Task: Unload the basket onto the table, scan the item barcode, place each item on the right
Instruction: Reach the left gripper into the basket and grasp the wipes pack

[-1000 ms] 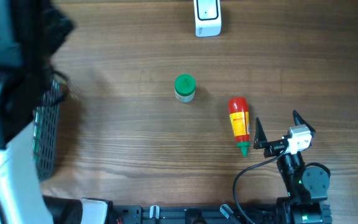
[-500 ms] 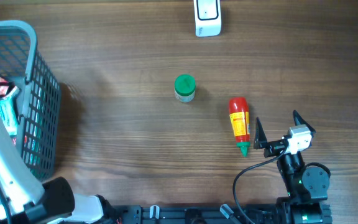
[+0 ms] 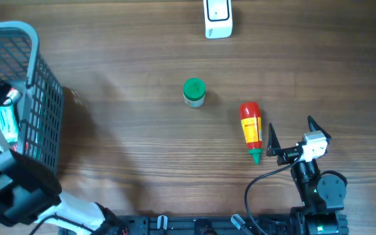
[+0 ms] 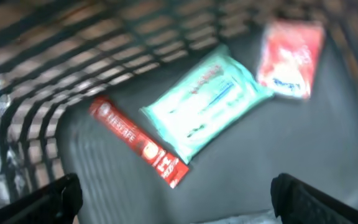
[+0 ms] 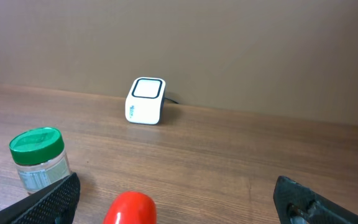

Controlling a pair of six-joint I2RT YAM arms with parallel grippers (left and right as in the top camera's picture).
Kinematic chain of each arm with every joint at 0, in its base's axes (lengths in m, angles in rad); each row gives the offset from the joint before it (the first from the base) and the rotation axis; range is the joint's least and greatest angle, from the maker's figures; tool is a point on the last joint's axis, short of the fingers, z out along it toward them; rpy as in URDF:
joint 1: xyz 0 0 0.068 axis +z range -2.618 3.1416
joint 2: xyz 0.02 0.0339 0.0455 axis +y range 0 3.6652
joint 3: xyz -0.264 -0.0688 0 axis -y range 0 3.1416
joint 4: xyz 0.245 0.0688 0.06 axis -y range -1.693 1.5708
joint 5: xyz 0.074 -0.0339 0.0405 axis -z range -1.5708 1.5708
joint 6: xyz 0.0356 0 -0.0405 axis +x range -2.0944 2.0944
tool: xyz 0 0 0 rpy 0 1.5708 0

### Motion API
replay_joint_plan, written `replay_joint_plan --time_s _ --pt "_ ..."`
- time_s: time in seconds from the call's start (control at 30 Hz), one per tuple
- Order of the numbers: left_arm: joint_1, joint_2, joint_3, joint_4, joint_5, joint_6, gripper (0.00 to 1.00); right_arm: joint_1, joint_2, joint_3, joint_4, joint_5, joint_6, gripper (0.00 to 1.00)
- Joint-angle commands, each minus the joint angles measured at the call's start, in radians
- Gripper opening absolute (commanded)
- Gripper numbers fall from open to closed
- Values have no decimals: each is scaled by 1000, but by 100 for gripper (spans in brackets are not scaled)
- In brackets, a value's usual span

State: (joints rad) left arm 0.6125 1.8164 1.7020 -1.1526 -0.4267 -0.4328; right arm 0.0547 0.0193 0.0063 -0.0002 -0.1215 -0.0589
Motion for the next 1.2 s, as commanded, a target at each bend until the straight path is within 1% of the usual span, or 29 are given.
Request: replay_joint_plan --time_s 0.0,0.1,0.23,0.37,0.5,0.67,0.73,0.77,0.87,0.9,0.93,1.17 --pt "0 74 -10 44 71 351 100 3 -5 -1 5 17 -17 100" --pt "0 125 -10 79 71 404 100 3 -5 -1 5 17 -17 100" --pt "8 180 -10 121 71 403 100 3 -5 -1 5 17 -18 100" --pt "8 235 -10 140 73 403 96 3 -5 -1 5 17 -17 100" --pt "14 293 -10 144 75 404 99 3 -5 -1 5 17 -17 100" --pt "42 357 -10 144 76 403 99 3 -5 -1 5 17 -17 100" --pt "60 378 -10 141 77 402 93 3 -5 -1 5 17 -17 100" --pt "66 384 -14 140 79 402 83 3 -5 -1 5 17 -17 100" --pt "87 387 -36 132 105 402 42 3 -5 -1 5 17 -17 100" --pt "92 387 -36 120 118 402 19 3 -5 -1 5 17 -18 100" --pt "95 387 -36 105 124 402 4 3 -5 -1 5 17 -17 100" --pt "92 354 -17 64 124 399 4 3 -5 -1 5 17 -18 100"
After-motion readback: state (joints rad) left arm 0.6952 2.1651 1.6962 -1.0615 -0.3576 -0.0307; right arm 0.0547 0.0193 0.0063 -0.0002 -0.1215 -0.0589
